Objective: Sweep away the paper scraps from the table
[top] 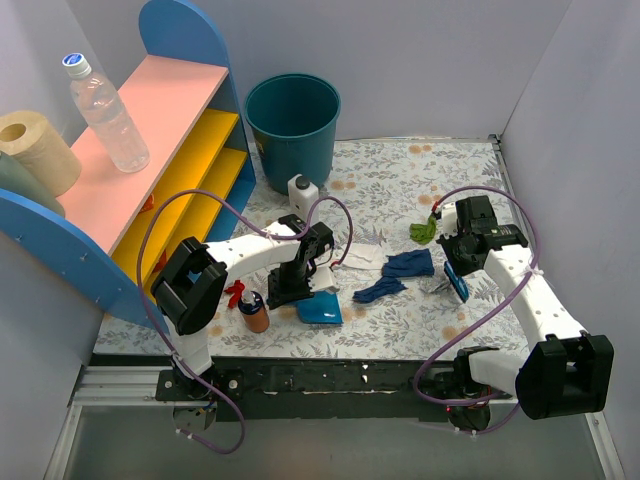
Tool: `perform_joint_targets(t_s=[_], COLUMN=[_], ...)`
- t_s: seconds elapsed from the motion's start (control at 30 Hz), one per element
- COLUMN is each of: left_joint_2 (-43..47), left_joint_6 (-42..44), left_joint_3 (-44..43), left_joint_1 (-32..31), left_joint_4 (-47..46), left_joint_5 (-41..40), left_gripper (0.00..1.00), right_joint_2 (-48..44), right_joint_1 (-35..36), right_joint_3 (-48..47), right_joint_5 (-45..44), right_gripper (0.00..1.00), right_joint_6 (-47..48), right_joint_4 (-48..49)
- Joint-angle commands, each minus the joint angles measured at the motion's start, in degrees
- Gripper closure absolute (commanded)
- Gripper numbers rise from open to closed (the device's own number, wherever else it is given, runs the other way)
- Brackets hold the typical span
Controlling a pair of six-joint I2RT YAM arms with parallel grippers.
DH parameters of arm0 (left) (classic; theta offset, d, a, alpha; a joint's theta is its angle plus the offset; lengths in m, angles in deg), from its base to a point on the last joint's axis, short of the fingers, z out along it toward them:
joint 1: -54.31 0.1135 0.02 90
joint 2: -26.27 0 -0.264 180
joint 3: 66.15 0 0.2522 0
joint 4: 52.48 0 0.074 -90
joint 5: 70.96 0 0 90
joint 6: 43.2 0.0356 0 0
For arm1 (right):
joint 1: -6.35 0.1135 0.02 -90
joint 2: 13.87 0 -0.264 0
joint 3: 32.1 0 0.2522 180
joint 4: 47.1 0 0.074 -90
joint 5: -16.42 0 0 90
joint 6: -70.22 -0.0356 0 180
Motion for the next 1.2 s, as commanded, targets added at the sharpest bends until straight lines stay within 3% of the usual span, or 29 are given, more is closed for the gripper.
perform_joint_targets(t_s=[0.0, 0.57, 0.7, 1.17], left_joint_2=[1.4, 0.3, -1.1, -7.7], left_joint_6=[-0.4, -0.6, -1.3, -6.6], left_joint_3=[0.3, 0.0, -1.3, -8.1], left_joint_1=[-0.3, -0.4, -0.6, -3.1], left_joint_4=[-0.2, -0.6, -0.8, -3.2], left_joint_5=[1.0, 1.7, 1.8, 0.4], left_gripper=[1.00, 1.00, 1.00, 1.00], right_joint_2=[-0.2, 1.3, 4.0, 14.8], right_joint_1=[-0.1, 0.5, 3.5, 17.2], right_joint_3=[-0.6, -1.4, -3.6, -11.2], right_joint_5=[1.1, 5.1, 12.0, 19.8], right_gripper=[0.99, 0.99, 0.99, 0.99], right_joint_6=[-0.1, -0.3, -2.1, -8.9], right_joint_4=[0.2, 1.3, 1.9, 6.7])
